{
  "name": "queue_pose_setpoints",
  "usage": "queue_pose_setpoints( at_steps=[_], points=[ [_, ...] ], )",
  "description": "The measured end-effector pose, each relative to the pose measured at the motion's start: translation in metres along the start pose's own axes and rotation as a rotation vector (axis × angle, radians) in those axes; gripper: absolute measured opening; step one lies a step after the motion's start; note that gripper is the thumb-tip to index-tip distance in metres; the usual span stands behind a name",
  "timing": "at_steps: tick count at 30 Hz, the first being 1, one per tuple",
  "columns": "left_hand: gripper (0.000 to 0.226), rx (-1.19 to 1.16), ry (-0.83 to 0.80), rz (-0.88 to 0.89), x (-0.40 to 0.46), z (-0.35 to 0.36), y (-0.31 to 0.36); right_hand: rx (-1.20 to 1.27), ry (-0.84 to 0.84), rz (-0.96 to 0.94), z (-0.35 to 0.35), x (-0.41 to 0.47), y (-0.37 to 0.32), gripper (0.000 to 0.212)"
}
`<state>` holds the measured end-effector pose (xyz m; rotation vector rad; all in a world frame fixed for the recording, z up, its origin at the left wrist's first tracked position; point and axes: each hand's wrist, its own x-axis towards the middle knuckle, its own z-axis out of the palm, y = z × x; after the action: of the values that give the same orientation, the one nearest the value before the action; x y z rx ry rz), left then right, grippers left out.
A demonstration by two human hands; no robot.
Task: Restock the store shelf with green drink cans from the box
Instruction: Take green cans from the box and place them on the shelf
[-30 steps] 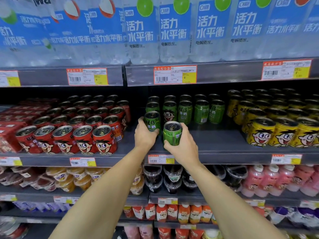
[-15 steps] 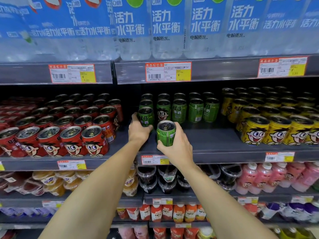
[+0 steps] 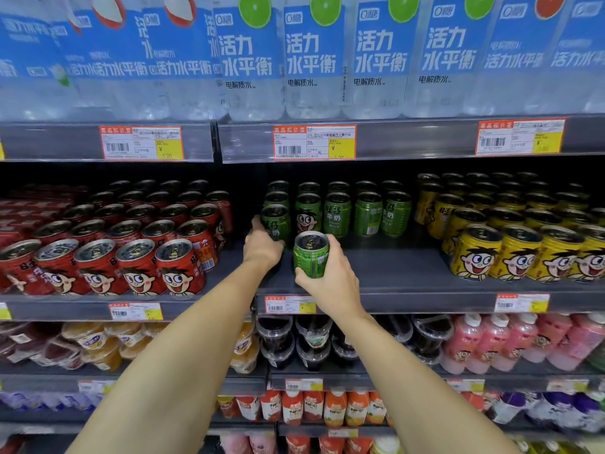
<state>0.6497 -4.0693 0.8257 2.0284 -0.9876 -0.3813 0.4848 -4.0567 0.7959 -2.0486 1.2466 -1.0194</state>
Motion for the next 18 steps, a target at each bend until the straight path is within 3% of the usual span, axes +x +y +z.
queue_pose_setpoints(
  at_steps=[4,8,13,18],
  points=[
    [0.082,0.025,-0.058,-0.04,-0.011,-0.005,-0.005,0.006,-0.006,0.012,0.001,0.001,0.001,0.087],
    [0.049,0.138,-0.18,0.026,-0.027,-0.011,-0.015,0.009,-0.02,0.024,0.0,0.001,0.001,0.089],
    [0.031,0.397,-0.299,0.174,-0.05,-0.005,-0.022,0.03,-0.039,0.044,-0.001,0.002,-0.001,0.088],
    [0.046,0.485,-0.257,0.291,-0.064,0.001,-0.031,0.112,-0.097,0.057,-0.008,0.003,-0.003,0.086]
  ],
)
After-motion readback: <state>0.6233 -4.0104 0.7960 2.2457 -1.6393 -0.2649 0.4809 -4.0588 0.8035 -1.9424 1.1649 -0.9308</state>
